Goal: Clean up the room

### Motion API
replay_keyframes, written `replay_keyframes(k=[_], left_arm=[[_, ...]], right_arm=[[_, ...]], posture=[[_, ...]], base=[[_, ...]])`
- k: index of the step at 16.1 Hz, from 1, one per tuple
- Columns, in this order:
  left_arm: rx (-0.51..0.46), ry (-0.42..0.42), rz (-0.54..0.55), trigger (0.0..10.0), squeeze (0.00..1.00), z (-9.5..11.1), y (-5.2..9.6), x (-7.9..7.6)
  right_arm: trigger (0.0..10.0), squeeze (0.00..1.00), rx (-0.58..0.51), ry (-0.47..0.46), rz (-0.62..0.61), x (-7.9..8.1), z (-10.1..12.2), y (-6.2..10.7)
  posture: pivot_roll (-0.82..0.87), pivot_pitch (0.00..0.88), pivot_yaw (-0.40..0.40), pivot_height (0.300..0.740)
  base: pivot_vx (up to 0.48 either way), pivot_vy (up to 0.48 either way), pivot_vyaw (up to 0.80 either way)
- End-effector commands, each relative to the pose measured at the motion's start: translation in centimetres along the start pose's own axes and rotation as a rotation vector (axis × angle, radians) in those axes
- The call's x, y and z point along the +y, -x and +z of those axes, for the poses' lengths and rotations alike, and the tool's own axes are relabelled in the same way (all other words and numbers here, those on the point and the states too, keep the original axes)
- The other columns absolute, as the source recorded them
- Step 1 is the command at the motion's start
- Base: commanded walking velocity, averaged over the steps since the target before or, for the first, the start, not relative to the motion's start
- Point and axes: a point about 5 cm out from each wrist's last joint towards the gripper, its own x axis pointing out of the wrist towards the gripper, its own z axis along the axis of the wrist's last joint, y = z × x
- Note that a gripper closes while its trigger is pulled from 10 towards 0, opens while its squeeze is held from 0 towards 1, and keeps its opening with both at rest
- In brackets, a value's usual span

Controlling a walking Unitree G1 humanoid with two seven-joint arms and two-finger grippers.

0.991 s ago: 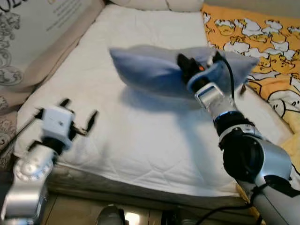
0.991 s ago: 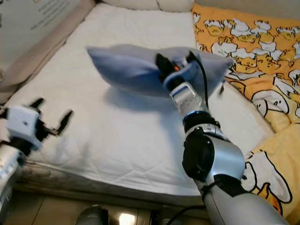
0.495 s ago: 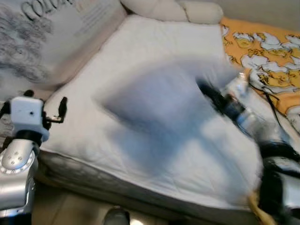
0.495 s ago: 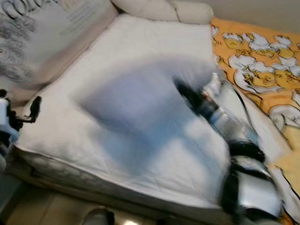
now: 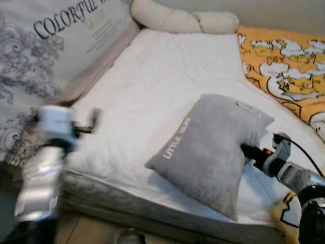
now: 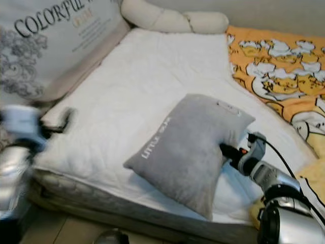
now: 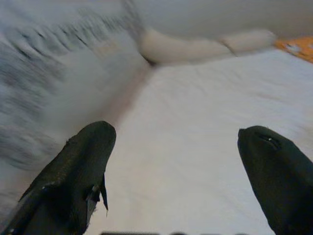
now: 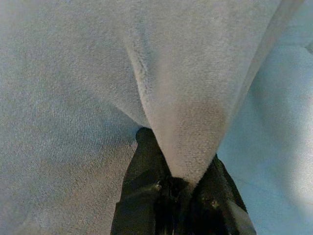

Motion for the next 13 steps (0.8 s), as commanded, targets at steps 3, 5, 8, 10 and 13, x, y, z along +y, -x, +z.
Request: replay_keyframes(k=[3,5,8,10,13], left_arm=[[0.097,0.125,-0.048,10.0,0.0,-1.6,-3.4,-1.9],[0.081,0.153,-0.103,10.0,1.0,-0.9,-6.8,-3.2],[0.122,0.233,-0.126,10.0,1.0,0.4,-9.8,-4.1],[0.172,0.292,-0.111,10.0,1.0,0.2,-10.5,-5.2],[0.224,0.329,-0.092,10.0,1.0,-1.0,-10.5,-7.4]], right_arm=[[10.0,0.29,-0.072,0.027,-0.055,0.0,1.8,0.1],[10.0,1.0,-0.097,0.024,-0.053,-0.2,2.1,0.4],[10.0,1.0,-0.109,-0.006,-0.031,-0.6,2.4,1.0],[10.0,1.0,-0.107,-0.124,0.008,-1.1,2.3,1.7],[10.0,1.0,-0.121,-0.028,0.009,-1.3,2.3,2.3]], posture=[[0.05,0.0,0.013,0.74],[0.02,0.0,0.013,0.74],[-0.02,0.0,0.024,0.74],[-0.06,0.003,0.022,0.74],[-0.12,0.049,0.028,0.74]], base=[[0.0,0.0,0.0],[0.0,0.0,0.0],[0.0,0.0,0.0],[0.0,0.0,0.0],[0.0,0.0,0.0]])
